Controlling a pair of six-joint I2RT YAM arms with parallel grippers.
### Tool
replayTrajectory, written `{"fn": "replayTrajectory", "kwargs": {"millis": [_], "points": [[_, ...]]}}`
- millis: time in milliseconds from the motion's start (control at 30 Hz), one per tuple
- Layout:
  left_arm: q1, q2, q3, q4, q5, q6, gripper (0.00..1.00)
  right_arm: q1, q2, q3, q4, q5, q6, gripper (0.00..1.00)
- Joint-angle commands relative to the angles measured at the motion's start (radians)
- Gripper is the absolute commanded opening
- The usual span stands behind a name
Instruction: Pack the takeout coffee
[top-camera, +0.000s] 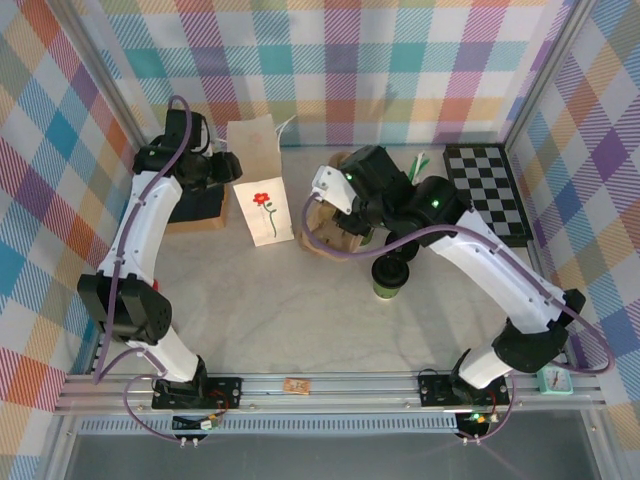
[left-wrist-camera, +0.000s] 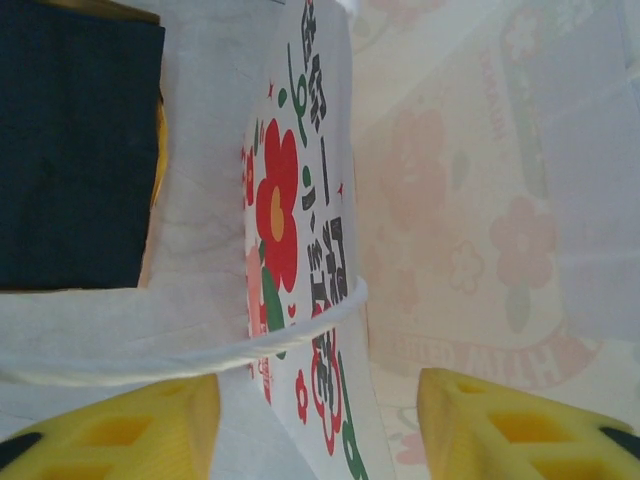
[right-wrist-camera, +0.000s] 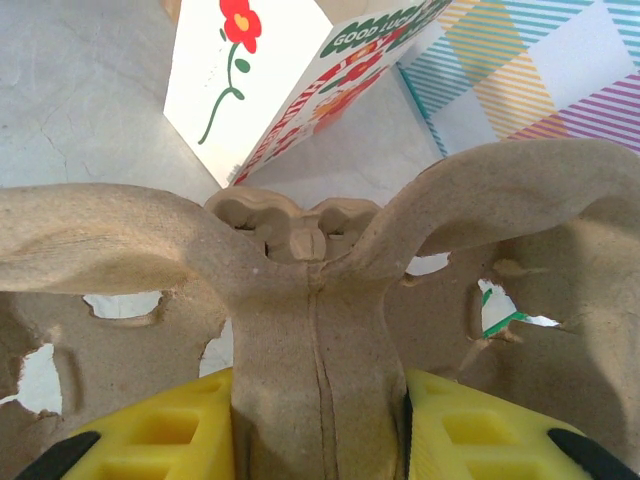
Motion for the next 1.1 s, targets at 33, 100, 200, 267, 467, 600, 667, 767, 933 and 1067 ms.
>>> {"fn": "replayTrajectory", "kwargs": {"millis": [33,100,200,267,467,600,667,767,933,1067], "points": [[-0.002,0.025,0.017,-0.008,0.013,0.013,0.39,0.001,-0.03,-0.015,0.026,0.011,-0.001,0.36],[-0.001,0.025,0.012,-0.007,0.017,0.016,0.3,0.001,-0.032,-0.016,0.027,0.011,0.002,0.36],[-0.001,0.019,0.009,-0.012,0.015,0.023,0.19,0.002,-0.032,-0.014,0.028,0.013,0.001,0.36],[-0.003,0.011,0.012,-0.02,0.008,0.029,0.1,0.007,-0.033,-0.008,0.027,0.016,0.0,0.36],[-0.021,-0.025,0.065,-0.111,-0.06,0.089,0.0,0.037,-0.041,0.031,0.008,0.046,-0.013,0.36],[-0.067,-0.064,0.098,-0.203,-0.136,0.157,0.0,0.077,-0.055,0.073,-0.016,0.064,-0.026,0.36],[-0.096,-0.098,0.083,-0.238,-0.142,0.177,0.0,0.11,-0.07,0.093,-0.024,0.06,-0.032,0.37],[-0.142,-0.178,0.026,-0.259,-0.149,0.184,0.0,0.166,-0.084,0.135,-0.03,0.059,-0.047,0.39],[-0.215,-0.366,-0.127,-0.246,-0.135,0.156,0.0,0.232,-0.064,0.223,-0.039,0.035,-0.077,0.4],[-0.277,-0.485,-0.206,-0.283,-0.153,0.132,0.0,0.236,-0.02,0.293,-0.024,-0.029,-0.092,0.41]]}}
